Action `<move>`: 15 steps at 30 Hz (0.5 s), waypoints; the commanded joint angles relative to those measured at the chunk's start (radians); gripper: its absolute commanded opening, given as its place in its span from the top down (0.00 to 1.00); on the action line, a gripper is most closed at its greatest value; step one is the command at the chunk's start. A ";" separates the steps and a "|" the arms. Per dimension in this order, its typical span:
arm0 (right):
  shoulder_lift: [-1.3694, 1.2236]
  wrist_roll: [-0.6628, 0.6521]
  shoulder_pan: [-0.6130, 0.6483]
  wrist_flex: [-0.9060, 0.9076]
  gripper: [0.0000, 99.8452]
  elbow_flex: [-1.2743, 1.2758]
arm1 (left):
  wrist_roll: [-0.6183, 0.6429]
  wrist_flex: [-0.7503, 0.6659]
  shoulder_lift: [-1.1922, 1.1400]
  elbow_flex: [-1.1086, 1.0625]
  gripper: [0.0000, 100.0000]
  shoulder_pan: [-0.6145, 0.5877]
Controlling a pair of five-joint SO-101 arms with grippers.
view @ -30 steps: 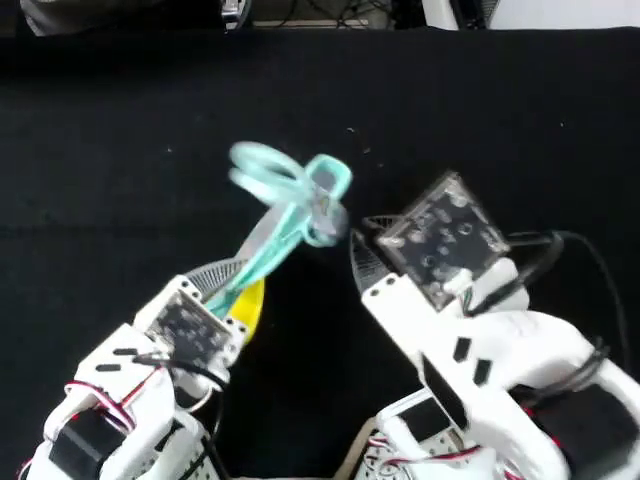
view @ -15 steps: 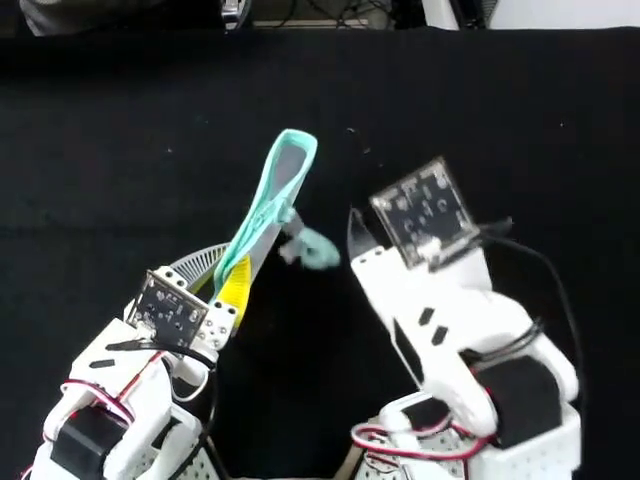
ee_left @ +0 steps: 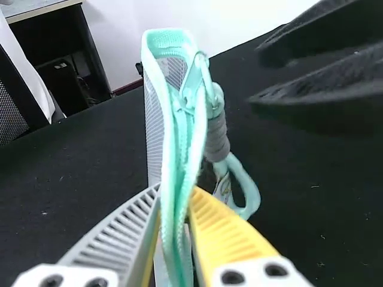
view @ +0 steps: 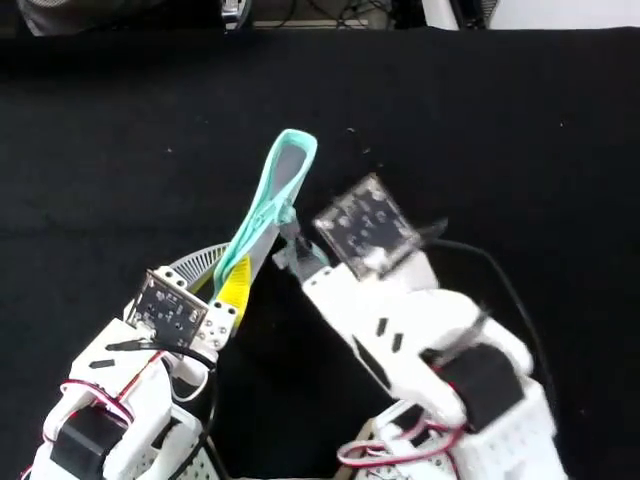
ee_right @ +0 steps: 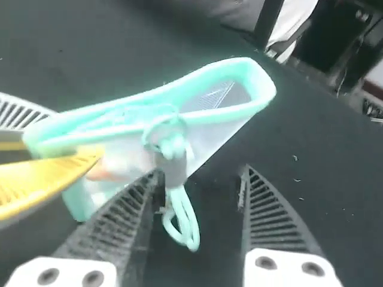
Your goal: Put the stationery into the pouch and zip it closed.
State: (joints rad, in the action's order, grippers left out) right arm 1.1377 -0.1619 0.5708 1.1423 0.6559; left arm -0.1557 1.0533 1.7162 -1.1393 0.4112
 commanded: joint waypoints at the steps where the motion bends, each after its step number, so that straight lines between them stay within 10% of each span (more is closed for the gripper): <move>1: 0.013 0.011 0.014 -0.114 0.80 0.028 | 0.002 -0.023 -0.002 -0.002 0.97 -0.010; 15: 0.013 0.011 0.115 -0.195 0.80 0.077 | 0.000 -0.021 -0.002 -0.002 0.97 -0.012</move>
State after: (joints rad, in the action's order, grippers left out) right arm 1.1423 -0.1603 0.6659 0.9674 0.7327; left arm -0.1527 1.0533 1.7162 -1.1393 0.4035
